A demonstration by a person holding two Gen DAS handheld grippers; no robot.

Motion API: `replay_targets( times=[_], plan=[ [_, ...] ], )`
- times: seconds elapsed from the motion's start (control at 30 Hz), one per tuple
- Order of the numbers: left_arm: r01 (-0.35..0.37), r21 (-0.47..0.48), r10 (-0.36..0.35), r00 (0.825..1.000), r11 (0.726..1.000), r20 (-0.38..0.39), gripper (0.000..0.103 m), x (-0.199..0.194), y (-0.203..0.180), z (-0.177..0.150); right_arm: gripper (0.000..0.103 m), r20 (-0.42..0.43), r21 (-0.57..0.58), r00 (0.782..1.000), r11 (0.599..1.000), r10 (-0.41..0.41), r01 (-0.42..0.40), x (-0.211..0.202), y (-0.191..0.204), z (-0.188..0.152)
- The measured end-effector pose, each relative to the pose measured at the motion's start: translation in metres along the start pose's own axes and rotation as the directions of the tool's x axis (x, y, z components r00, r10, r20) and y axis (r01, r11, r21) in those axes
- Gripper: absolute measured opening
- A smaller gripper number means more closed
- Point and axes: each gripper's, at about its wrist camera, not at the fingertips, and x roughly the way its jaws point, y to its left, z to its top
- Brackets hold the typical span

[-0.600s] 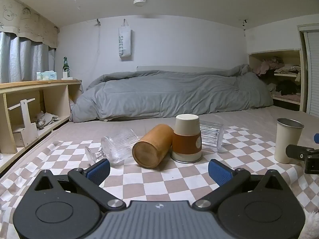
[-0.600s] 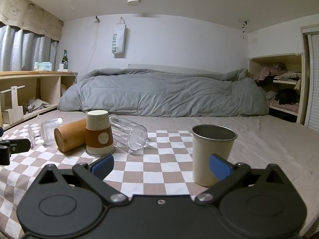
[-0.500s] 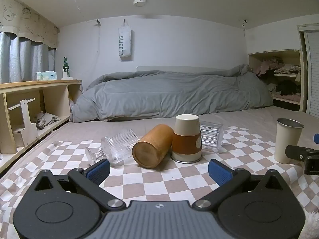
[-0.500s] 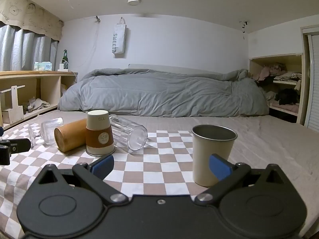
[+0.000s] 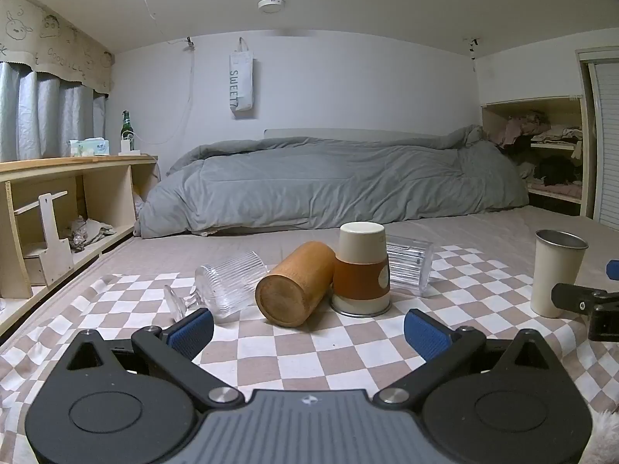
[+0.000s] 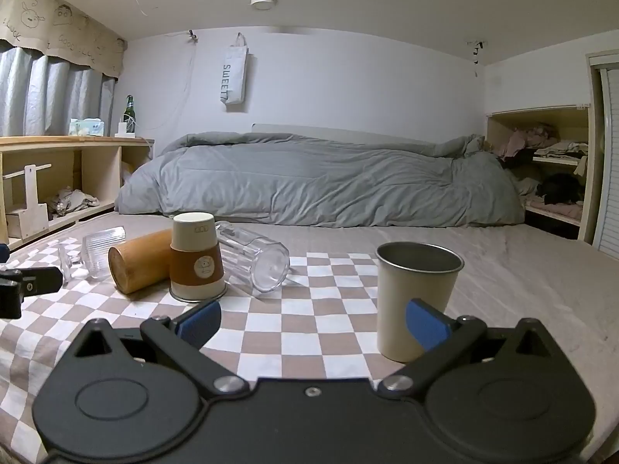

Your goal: Flip cup upright

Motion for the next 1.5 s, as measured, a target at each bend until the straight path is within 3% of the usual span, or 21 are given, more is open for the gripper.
replay_targets(
  times=[1.5],
  plan=[
    [0.001, 0.002, -0.001, 1.0, 1.0, -0.001, 0.103, -0.0001, -0.0003, -0.0001, 0.103, -0.003, 0.002, 1.0, 1.0, 0.003, -0.003, 0.0008, -0.0007, -0.0007]
  ],
)
